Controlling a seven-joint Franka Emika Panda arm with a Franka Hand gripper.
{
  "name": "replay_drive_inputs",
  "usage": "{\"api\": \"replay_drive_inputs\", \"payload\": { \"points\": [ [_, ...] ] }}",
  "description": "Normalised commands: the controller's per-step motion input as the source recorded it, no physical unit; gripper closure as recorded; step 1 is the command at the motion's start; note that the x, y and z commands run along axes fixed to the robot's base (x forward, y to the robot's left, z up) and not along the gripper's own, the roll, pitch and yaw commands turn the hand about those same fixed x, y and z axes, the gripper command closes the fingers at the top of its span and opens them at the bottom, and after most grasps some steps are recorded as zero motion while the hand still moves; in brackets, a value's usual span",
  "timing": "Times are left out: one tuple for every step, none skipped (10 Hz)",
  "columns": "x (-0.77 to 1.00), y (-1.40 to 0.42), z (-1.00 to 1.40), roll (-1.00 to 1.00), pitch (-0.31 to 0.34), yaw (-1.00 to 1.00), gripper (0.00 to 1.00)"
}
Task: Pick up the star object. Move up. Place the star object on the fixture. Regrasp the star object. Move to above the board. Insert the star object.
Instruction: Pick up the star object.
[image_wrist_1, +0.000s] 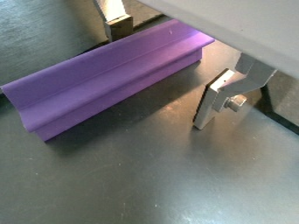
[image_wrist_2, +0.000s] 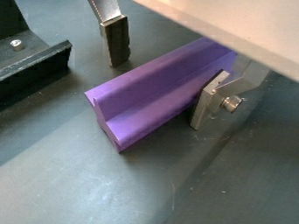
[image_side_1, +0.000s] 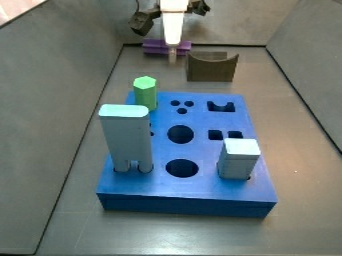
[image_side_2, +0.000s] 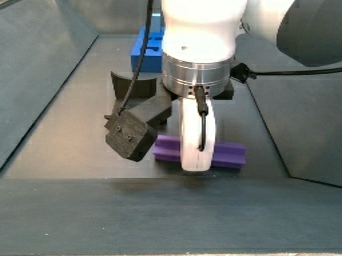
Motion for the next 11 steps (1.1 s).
{"api": "replay_drive_inputs", "payload": {
  "points": [
    [0.00, 0.01, -0.01, -0.05, -0.041, 0.00, 0.00],
    [0.00, 0.03, -0.01, -0.02, -0.017, 0.00, 0.00],
    [0.00, 0.00, 0.00, 0.00, 0.000, 0.00, 1.00],
    [0.00, 0.00, 0.00, 0.00, 0.000, 0.00, 1.00],
    [0.00, 0.00, 0.00, 0.00, 0.000, 0.00, 1.00],
    [0.00, 0.00, 0.00, 0.00, 0.000, 0.00, 1.00],
    [0.00, 0.00, 0.00, 0.00, 0.000, 0.00, 1.00],
    [0.00, 0.00, 0.00, 0.00, 0.000, 0.00, 1.00],
    [0.00, 0.00, 0.00, 0.00, 0.000, 0.00, 1.00],
    [0.00, 0.00, 0.00, 0.00, 0.000, 0.00, 1.00],
    [0.00, 0.00, 0.00, 0.00, 0.000, 0.00, 1.00]
  ]
}}
